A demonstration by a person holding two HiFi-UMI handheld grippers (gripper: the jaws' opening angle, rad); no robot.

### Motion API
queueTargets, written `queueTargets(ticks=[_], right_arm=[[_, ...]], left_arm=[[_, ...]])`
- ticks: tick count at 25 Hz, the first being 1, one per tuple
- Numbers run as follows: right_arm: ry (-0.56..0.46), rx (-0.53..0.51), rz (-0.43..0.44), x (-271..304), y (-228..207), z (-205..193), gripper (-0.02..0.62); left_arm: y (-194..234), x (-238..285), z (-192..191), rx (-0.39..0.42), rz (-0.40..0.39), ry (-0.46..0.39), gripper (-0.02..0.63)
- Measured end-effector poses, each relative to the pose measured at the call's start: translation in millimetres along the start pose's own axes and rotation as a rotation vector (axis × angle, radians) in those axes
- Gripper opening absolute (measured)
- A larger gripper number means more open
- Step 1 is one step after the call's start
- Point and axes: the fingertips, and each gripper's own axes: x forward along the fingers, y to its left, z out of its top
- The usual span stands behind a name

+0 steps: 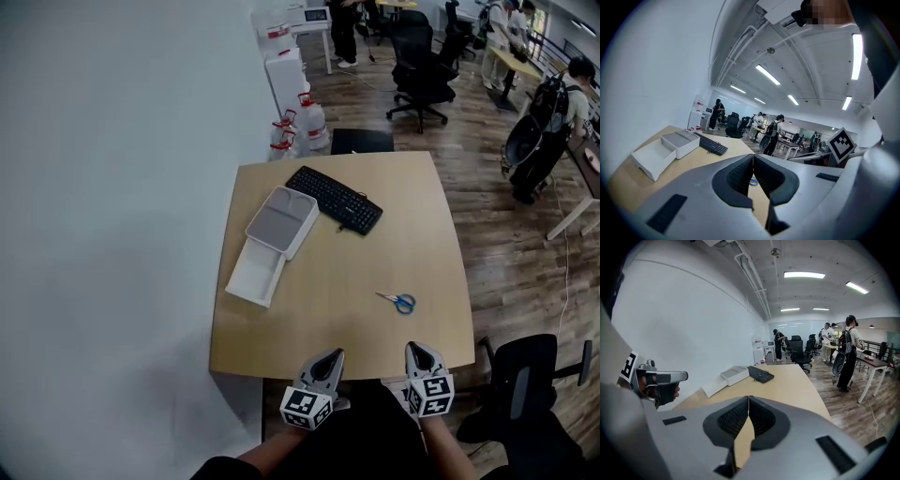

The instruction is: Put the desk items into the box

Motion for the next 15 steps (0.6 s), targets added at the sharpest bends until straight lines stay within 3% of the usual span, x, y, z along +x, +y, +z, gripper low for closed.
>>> queueTargets(ticks=[4, 6, 15], right_arm=[[0.058, -0.03, 0.032, 32.1, -27.3, -3.6, 0.063], [0.094, -0.056, 0.046, 51.1, -40.1, -8.9, 0.099], [0.235, -0.168, 0.133, 128.8, -90.2, -41.0, 0.145]], left_arm=[[5.8, 31.0, 0.5, 0.011, 0.013, 0.026, 0.015], [11.4, 42.9, -2.1, 0.005, 0.028, 0.041, 0.015], [26.6, 77.6, -7.2, -0.029, 0.131, 0.057, 0.015]])
